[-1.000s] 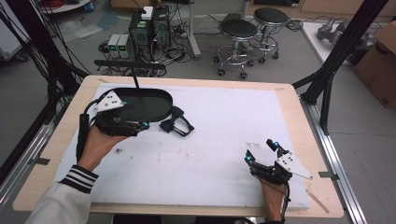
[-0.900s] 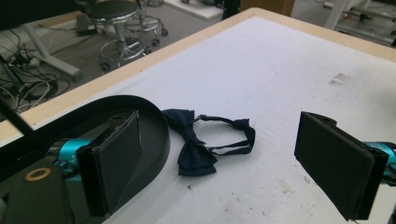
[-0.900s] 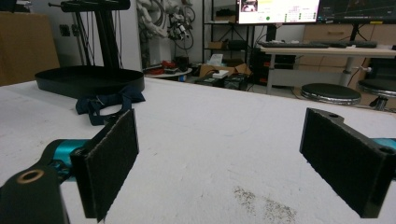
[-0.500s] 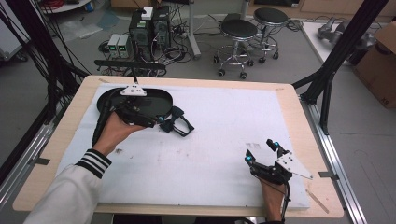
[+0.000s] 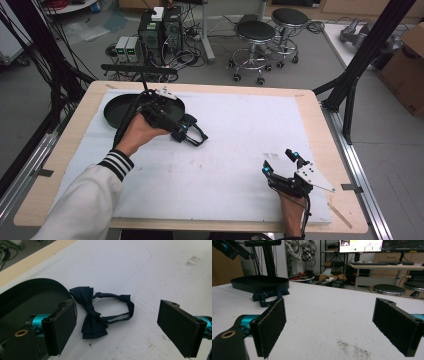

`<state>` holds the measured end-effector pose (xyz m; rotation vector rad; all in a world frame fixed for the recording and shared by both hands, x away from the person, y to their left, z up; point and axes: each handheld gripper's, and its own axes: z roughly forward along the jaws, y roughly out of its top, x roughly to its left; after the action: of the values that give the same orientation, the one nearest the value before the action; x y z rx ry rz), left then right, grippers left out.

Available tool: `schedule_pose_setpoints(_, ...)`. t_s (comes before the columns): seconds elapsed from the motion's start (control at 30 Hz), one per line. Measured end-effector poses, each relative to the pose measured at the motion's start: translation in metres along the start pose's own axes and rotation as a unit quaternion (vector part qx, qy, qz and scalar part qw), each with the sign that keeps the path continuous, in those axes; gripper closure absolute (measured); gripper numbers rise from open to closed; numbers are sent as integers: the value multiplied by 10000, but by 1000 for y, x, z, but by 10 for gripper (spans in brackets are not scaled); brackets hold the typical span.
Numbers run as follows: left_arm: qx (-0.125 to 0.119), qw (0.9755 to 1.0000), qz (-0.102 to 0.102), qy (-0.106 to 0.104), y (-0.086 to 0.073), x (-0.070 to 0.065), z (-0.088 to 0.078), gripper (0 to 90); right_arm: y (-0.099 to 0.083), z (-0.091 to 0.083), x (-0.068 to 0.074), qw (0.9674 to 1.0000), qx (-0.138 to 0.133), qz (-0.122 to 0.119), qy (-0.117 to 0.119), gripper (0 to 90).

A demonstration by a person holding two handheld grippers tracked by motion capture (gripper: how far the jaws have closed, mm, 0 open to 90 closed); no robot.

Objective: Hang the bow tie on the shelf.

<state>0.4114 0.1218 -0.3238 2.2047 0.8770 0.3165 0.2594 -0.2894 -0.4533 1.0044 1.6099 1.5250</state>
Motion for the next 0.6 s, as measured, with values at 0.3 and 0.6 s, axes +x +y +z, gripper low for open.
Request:
schedule_pose_setpoints(0.3, 336, 9990, -255, -125, 5, 6, 31, 187, 0, 0, 0, 10000, -4, 9, -5, 108)
schedule_pose_setpoints(0.6, 568, 9970, -495, -155, 5, 8, 50, 205, 0, 0, -1, 10000, -24, -10, -28, 108)
